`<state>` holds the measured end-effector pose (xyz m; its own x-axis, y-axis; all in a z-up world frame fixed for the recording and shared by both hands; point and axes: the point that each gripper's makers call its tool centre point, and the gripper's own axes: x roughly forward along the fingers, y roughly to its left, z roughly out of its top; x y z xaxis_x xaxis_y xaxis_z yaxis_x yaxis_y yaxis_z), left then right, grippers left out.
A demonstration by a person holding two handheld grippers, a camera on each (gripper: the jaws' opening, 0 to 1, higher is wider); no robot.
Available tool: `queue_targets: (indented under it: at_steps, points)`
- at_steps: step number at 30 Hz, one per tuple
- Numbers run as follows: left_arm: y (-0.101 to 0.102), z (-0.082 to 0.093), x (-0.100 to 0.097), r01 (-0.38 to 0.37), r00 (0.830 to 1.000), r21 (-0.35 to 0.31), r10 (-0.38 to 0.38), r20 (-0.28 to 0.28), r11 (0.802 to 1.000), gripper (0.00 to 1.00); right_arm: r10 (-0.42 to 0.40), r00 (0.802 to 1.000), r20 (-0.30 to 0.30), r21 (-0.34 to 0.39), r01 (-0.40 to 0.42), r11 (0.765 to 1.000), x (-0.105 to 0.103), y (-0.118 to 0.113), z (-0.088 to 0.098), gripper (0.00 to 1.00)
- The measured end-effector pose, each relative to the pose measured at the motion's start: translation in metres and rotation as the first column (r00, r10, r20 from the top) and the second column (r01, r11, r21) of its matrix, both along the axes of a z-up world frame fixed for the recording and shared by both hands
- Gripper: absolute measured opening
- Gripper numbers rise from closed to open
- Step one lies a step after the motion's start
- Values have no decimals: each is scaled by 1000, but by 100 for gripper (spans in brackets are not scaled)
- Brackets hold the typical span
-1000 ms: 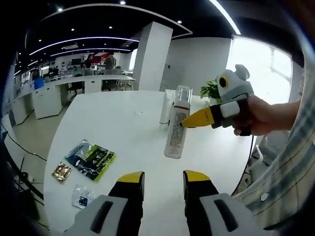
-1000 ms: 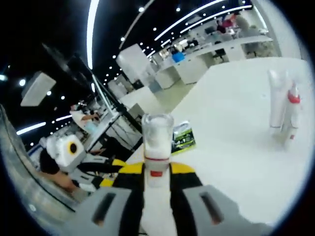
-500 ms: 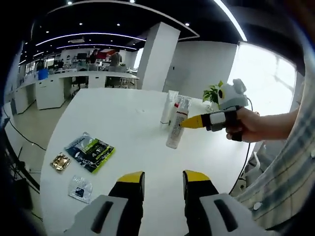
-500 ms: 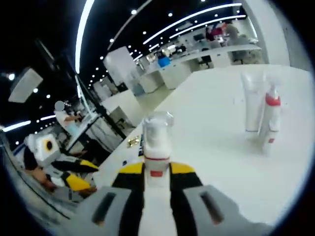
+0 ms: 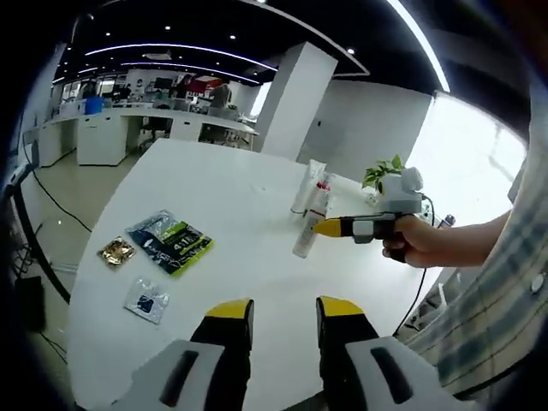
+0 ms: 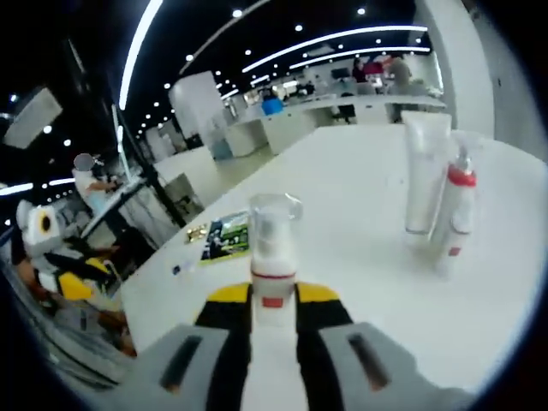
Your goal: Arrange the skincare products in the storage area until every visible bottle or jar stands upright without overlapping.
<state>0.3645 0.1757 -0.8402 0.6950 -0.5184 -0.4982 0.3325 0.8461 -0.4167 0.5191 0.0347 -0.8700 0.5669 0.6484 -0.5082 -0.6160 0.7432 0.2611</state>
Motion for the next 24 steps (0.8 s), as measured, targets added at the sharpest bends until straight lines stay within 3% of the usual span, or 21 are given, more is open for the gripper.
queue_targets:
  at_steps: [7,13,19,21,22,23,24]
  points:
    - [3,0,-6,-25,1000,-14,25,-6,1000,34,-4,999,46,-27,5,1000,8,-2,-3,17]
    - [4,7,-10,-66,998,-98,67,0,993,36,-30,996,85,-75,37,996,15,-14,-9,17]
    - [6,2,-11,-78,997,-89,77,-15,993,36,-67,990,125,-95,79,992,27,-28,-8,16]
    - [7,3,-11,-81,997,-85,80,-7,993,36,-72,992,108,-94,82,992,28,-29,-12,16]
    - [7,2,-10,-82,997,-88,81,-12,993,36,-56,994,98,-119,67,991,27,-29,-18,12]
    - [7,2,-10,-82,997,-92,81,-13,992,36,-32,996,80,-144,43,989,23,-29,-25,0]
    - [7,2,-9,-83,997,-96,82,-16,992,35,-47,995,83,-202,63,977,25,-37,-36,0]
